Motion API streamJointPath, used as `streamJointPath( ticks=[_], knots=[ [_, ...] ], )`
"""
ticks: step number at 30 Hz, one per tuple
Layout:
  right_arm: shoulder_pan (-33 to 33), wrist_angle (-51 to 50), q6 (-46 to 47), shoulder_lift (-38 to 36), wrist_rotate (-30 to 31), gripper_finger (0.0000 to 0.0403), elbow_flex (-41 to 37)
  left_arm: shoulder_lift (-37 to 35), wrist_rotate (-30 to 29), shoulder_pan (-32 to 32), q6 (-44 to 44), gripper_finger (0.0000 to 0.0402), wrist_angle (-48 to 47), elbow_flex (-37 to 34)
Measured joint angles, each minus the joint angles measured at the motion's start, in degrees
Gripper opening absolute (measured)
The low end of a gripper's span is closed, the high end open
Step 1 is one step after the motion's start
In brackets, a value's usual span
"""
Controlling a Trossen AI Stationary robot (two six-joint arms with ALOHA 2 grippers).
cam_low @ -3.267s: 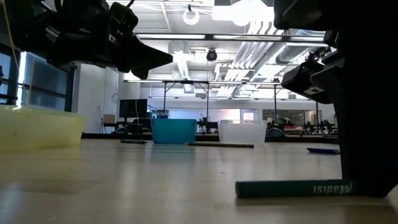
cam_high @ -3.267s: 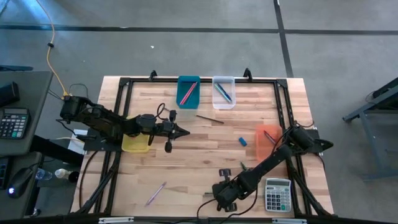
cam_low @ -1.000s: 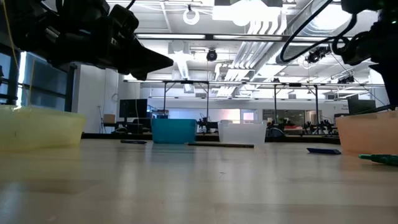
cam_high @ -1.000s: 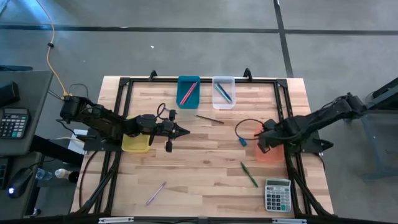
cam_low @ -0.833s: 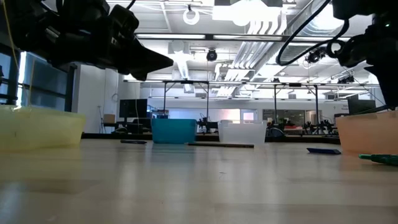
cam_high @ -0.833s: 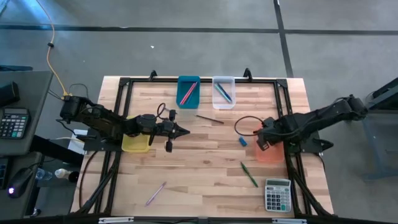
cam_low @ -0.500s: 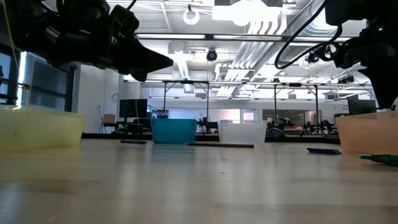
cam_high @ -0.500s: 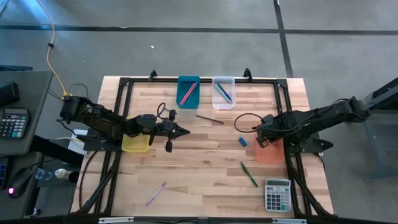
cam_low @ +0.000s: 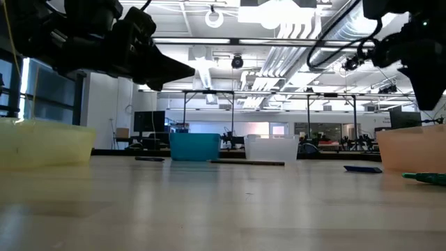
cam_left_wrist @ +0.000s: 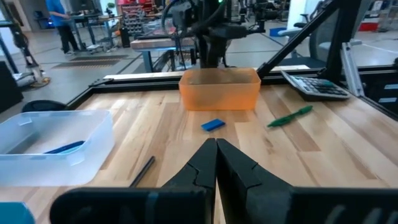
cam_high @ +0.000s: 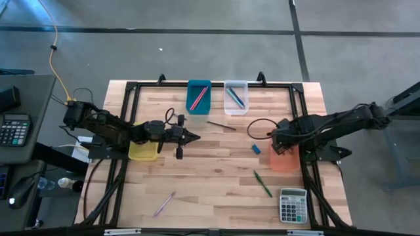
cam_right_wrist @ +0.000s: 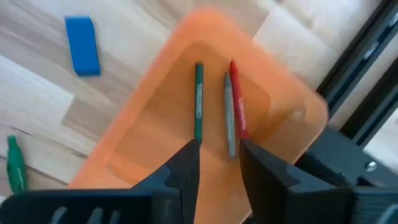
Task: Sort crayons/erasers/pens/pencils in bins
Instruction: Put the purple ballpen into the bin
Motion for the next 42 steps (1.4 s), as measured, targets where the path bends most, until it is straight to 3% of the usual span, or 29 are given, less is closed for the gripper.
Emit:
streamJointPath(
  ticks=[7, 12, 15, 19, 28, 34, 42],
  knots=[
    [4.1, -3.1, -2.6, 0.0, 9.1, 0.008, 5.3, 0.0, -0.5, 0.0, 0.0, 0.0, 0.0, 0.0],
    [8.2, 6.2, -7.5, 0.0, 16.2, 0.003, 4.4, 0.0, -0.5, 0.0, -2.4, 0.0, 0.0, 0.0],
    [10.6, 16.0, -12.1, 0.0, 21.2, 0.0005, 2.0, 0.0, -0.5, 0.0, -2.4, 0.0, 0.0, 0.0],
    [12.9, 32.1, -21.0, 0.0, 25.7, 0.0008, -2.3, 0.0, -0.5, 0.0, -2.2, 0.0, 0.0, 0.0],
    [15.1, 76.8, -43.0, 0.0, 27.2, 0.0002, -15.0, 0.0, -1.7, -5.9, -0.9, 0.0, -1.1, 0.1],
    [15.1, 90.1, -46.9, 0.0, 26.8, 0.0, -21.0, 0.0, -10.6, -13.9, -3.6, 0.0, -17.3, 4.2],
    [15.1, 92.3, -46.0, 0.0, 26.6, 0.0, -23.1, 0.0, -19.8, -25.7, -9.4, 0.0, -40.7, 14.2]
  ],
)
